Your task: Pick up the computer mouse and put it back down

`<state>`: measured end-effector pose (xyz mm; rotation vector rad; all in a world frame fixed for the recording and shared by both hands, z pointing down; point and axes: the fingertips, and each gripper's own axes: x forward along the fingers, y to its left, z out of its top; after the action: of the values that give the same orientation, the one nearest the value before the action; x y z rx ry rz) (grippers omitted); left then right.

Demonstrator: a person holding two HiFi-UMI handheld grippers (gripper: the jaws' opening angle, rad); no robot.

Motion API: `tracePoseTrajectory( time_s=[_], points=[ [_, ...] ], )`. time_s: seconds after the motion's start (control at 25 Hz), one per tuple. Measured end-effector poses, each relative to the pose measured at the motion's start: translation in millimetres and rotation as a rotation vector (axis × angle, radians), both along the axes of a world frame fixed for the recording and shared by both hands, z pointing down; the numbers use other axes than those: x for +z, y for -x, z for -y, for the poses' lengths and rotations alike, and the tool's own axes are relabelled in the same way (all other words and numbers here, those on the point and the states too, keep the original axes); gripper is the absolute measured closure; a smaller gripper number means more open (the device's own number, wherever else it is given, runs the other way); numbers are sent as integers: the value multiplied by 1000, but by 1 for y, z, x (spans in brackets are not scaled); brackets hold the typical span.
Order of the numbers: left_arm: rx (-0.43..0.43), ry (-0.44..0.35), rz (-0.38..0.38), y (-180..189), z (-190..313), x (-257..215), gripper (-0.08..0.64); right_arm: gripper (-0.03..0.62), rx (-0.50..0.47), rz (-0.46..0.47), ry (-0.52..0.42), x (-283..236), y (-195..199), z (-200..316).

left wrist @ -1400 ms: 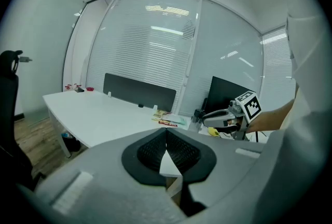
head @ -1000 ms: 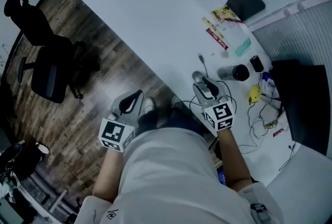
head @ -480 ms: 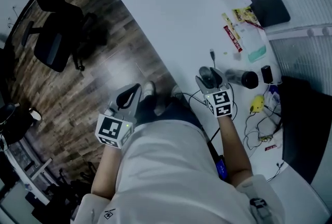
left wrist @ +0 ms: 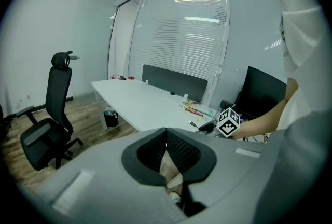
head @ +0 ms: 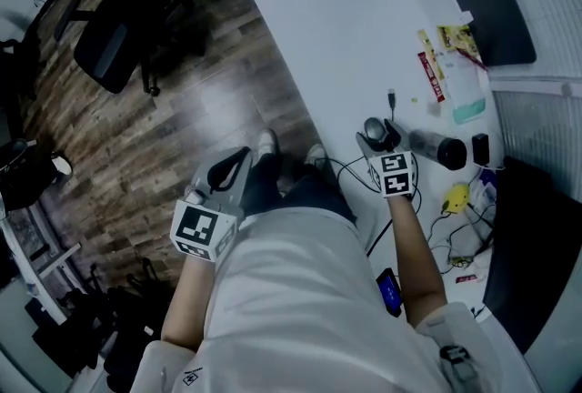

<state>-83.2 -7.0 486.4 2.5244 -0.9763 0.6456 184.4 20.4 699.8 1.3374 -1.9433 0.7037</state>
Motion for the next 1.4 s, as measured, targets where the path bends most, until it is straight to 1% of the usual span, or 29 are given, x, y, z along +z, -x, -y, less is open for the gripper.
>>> tracePoseTrajectory(
  time_s=[0.08, 0.16, 0.4, 0.56, 0.72, 0.88, 1.12, 1.4],
  points=[
    [-10, 1, 3, 2, -4, 1, 551, 265, -5, -12, 25, 10, -2, -4],
    [-18, 3, 5, 5, -6, 1, 551, 262, 0, -12, 30, 16, -3, -6],
    [-31, 7, 8, 13, -9, 2, 551, 262, 14, 1, -9, 13, -2, -5],
    [-30, -4, 8, 15, -8, 1, 551, 262, 18, -3, -30, 12, -2, -4],
    [-28, -16, 12, 16, -6, 2, 551, 279, 18, -10, -18, 14, -4, -3],
    [-36, -12, 12, 21, -8, 0, 551, 287, 20, -12, -13, 12, -1, -3],
    [-47, -17, 4, 25, -4, -4, 551, 291, 22, -3, -27, 0, 5, 7],
    [-39, -34, -3, 30, 7, -6, 551, 293, 39, 17, -83, -32, 11, 23]
  ],
)
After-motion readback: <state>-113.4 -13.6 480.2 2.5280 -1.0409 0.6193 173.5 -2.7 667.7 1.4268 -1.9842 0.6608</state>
